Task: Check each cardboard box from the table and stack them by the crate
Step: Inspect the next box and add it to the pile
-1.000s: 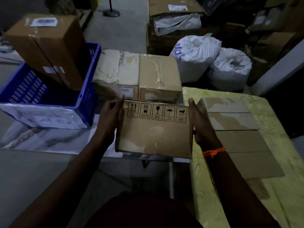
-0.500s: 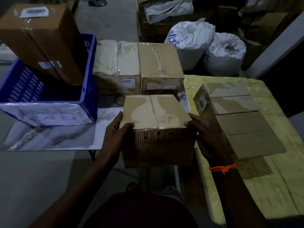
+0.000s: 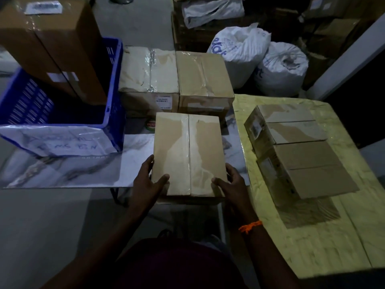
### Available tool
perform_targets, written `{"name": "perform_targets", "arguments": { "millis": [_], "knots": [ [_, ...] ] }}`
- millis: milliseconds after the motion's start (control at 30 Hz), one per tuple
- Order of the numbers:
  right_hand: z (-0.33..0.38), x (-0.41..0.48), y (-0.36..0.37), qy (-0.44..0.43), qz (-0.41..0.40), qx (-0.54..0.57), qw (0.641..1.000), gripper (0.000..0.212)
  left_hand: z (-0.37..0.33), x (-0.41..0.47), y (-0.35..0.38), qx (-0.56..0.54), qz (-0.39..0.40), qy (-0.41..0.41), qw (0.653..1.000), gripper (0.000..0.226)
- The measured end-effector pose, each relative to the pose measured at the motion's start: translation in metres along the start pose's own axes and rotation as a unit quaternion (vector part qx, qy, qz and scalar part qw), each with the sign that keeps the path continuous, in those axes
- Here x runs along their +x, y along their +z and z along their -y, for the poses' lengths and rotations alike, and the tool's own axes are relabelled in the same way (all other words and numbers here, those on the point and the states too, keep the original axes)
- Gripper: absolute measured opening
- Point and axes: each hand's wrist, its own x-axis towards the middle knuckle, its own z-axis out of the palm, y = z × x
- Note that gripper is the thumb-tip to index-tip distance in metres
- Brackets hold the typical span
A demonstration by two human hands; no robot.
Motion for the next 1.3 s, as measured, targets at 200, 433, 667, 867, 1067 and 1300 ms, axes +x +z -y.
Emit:
{"name": "perform_targets", "arguments": {
  "millis": [200, 433, 667, 867, 1067, 1300],
  "knots": [
    [0.004, 0.029, -0.005, -0.017, 0.010, -0.059, 0.998, 0.054, 0.000, 0.032, -0.006, 0.008, 0.000, -0.028, 1.000, 0.071],
    [0.035, 0.100, 0.008, -0.008, 0.067, -0.095, 0.993, 0.060, -0.027, 0.102, -0.006, 0.064, 0.048, 0.011, 0.997, 0.059],
    [0.053, 0.125, 0.018, -0.002, 0.030, -0.106, 0.994, 0.065, -0.033, 0.129, 0.000, 0.088, 0.063, 0.000, 0.994, 0.061],
    [0.067, 0.092, 0.016, -0.093, -0.077, -0.114, 0.986, 0.084, -0.044, 0.119, 0.004, 0.072, -0.009, 0.068, 0.995, 0.075],
    [0.099, 0.073, 0.005, -0.126, -0.146, -0.024, 0.981, 0.066, -0.084, 0.105, -0.001, -0.022, -0.088, 0.111, 0.990, 0.086],
    [0.101, 0.046, -0.004, -0.116, -0.179, 0.056, 0.975, 0.053, -0.083, 0.093, -0.001, -0.070, -0.095, 0.088, 0.989, 0.096]
  ]
}}
